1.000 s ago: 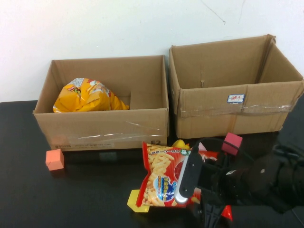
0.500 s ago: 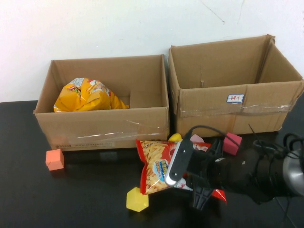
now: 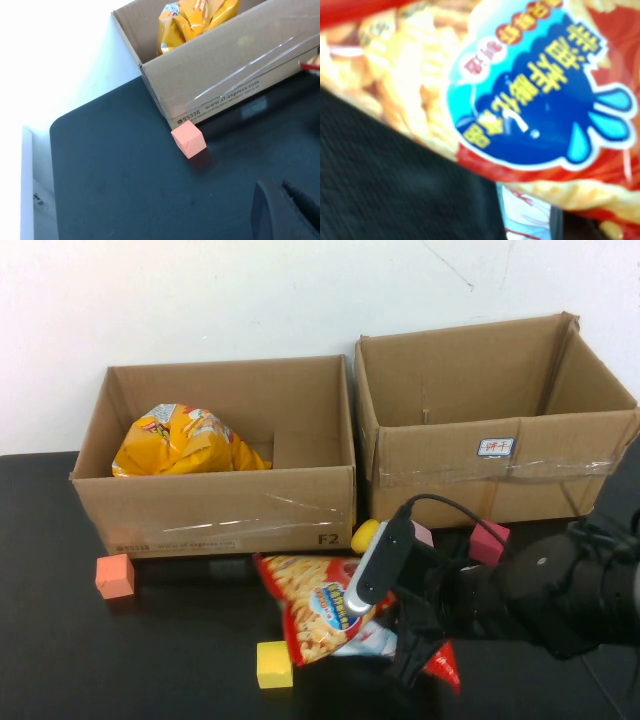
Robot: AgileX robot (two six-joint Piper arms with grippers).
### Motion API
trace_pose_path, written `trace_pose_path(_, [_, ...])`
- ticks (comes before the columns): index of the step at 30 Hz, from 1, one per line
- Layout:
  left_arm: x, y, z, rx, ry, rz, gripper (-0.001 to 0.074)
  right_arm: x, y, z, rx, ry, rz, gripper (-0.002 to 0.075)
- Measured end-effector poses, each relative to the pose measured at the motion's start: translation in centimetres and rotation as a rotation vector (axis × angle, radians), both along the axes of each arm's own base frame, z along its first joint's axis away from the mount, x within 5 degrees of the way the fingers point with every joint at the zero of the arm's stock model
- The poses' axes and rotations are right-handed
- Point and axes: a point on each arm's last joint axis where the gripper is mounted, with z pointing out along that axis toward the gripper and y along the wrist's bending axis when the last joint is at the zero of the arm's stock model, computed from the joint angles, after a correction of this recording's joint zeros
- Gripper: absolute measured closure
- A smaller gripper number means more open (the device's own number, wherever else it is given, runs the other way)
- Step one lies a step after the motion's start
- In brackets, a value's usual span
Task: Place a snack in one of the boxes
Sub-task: Pick up the potato chip, then place the potato chip in the potato chip box
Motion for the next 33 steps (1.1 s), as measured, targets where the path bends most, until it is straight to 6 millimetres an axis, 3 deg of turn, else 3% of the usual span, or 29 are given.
trace_pose_path(7, [0.0, 0.0, 0.0, 0.004, -0.004, 0.001, 0.0736, -1.7, 0.6, 4.6, 0.199, 0.022, 0.041, 0.0535])
trace_pose_path(14, [0.0, 0.0, 0.0, 0.006, -0.006, 0.003, 0.0736, -2.6, 0.5, 10.7, 0.356, -0.081, 0.058, 0.0536])
trace_pose_path(18, [0.0, 0.0, 0.1, 0.007, -0.009, 0.003, 0.0736, -1.0, 1.6, 15.5, 0.442, -0.215, 0.070, 0.0537])
trace_pose_path(22, [0.1, 0.1, 0.1, 0.012, -0.014, 0.005, 0.0736, 2.8, 3.2, 19.9, 0.515, -0.361, -0.017, 0.0538])
trace_pose_path(25, [0.1, 0.1, 0.1, 0.011, -0.014, 0.005, 0.0736, 6.4, 4.6, 20.2, 0.587, -0.369, -0.171, 0.0538])
trace_pose_path(29, [0.1, 0.1, 0.1, 0.011, -0.014, 0.005, 0.0736, 10.7, 6.5, 17.7, 0.596, -0.356, -0.301, 0.0529])
trace_pose_path(33, [0.1, 0.1, 0.1, 0.011, -0.014, 0.005, 0.0736, 12.8, 7.8, 15.1, 0.605, -0.319, -0.344, 0.0399])
